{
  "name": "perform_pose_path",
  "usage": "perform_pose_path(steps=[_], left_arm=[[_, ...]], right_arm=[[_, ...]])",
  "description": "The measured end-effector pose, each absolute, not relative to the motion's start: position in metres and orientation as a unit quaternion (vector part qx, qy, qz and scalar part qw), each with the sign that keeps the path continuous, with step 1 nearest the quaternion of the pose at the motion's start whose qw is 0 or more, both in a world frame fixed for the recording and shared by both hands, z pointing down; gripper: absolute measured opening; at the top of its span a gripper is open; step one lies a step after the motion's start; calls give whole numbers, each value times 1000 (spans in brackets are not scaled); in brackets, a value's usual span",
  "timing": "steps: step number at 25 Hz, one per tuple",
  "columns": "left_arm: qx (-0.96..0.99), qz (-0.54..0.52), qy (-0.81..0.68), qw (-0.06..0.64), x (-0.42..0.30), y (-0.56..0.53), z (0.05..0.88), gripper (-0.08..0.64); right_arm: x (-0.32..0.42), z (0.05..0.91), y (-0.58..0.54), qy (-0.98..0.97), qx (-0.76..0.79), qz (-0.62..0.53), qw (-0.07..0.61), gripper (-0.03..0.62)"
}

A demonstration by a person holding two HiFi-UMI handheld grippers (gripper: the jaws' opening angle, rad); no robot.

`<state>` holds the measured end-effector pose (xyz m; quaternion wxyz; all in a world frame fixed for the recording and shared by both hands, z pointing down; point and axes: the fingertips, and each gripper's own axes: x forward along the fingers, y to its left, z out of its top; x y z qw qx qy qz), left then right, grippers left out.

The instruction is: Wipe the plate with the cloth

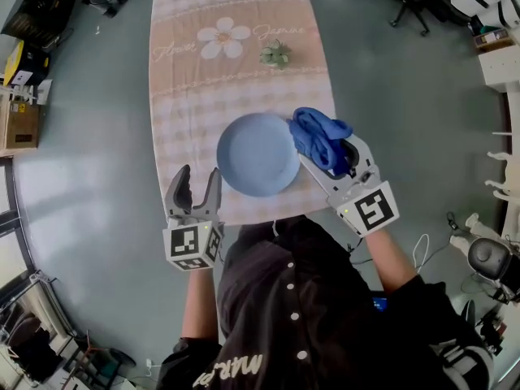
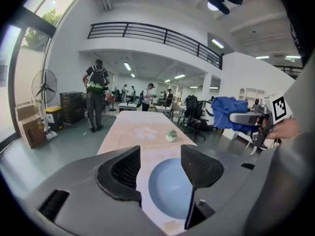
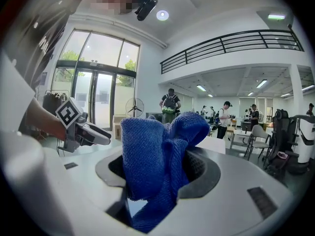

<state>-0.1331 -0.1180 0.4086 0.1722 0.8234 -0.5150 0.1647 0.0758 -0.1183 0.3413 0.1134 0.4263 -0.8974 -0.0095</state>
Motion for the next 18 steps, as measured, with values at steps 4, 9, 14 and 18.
perform_pose_path(steps=[4,9,14,18], left_arm=[[814,197,-507,205,-135,-121,456,265],[796,235,-503,242,-142,-124,505,264],[783,258,-494,277,-142,-120,544,259],[773,273,-487,301,-141,-118,572,258]], right_arm=[[60,371,-125,-906,397,-18,148,238],[46,413,-131,-907,364,-11,212,238],[26,447,-132,-910,331,-15,249,238],[14,470,-137,-909,313,-26,273,238]])
